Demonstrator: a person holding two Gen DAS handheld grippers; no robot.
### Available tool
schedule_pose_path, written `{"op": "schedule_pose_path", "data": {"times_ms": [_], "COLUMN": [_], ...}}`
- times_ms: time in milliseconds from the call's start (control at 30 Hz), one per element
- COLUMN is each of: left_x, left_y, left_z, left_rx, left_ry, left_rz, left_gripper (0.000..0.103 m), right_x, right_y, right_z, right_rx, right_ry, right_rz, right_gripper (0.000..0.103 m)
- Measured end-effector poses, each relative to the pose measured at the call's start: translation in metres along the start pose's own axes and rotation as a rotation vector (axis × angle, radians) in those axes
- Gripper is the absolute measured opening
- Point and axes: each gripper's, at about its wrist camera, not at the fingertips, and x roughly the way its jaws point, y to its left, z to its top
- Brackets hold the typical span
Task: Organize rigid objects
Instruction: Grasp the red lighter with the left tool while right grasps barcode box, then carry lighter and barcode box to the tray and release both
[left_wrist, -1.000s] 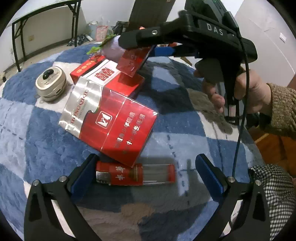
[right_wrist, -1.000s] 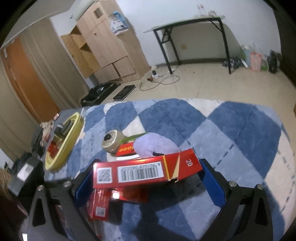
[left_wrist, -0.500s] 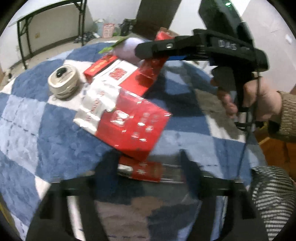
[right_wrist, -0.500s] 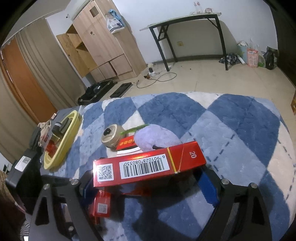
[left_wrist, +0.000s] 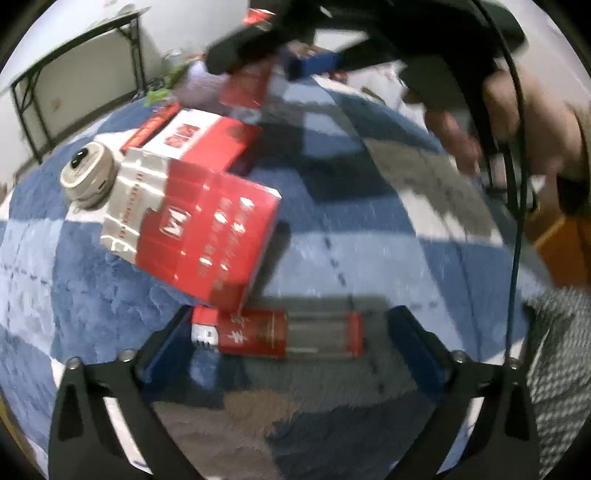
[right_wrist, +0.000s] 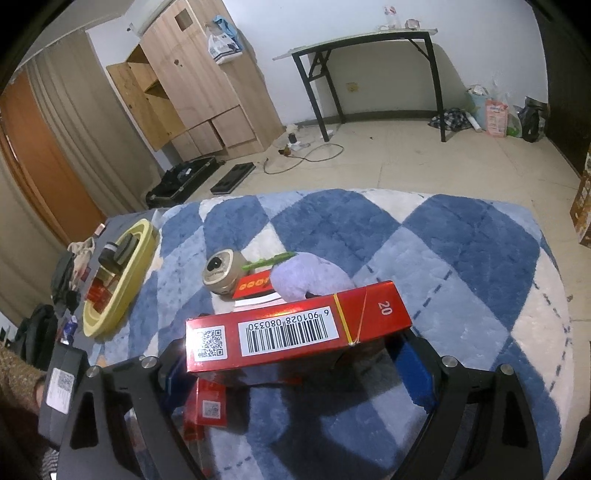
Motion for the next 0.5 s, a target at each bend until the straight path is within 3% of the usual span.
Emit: {"op": "schedule_pose_path", "data": {"times_ms": [33, 100, 200, 333, 500], "left_x": [-0.001, -0.001, -0.004, -0.023, -0.082], "left_y": [0.005, 0.010, 0.005, 0.004, 0.020], "left_z": [0.003, 0.006, 0.003, -0.009, -0.017], "left_rx": [-0.028, -0.070, -0.015, -0.023, -0.013], "left_ry": [-0.006, -0.004, -0.008, -0.025, -0.118], "left_rz": [0.006, -0.009, 0.014, 0.011, 0.051], "left_gripper": [0.083, 0.083, 0.083, 0.083, 0.083], "right_x": [-0.001, -0.004, -0.008, -0.022, -0.048], "right_y": [0.001, 0.002, 0.005, 0.007, 0.013], "right_z": [0.000, 0.000, -0.001, -0.002, -0.001], "right_rx": [-0.003, -0.012, -0.020, -0.043, -0.051], "right_ry": [0.000, 0.005, 0.015, 0.015, -0.005], "right_rz": [0.002, -0.001, -0.009, -0.019, -0.023], "right_gripper": [0.091, 0.091, 0.091, 0.091, 0.091]}}
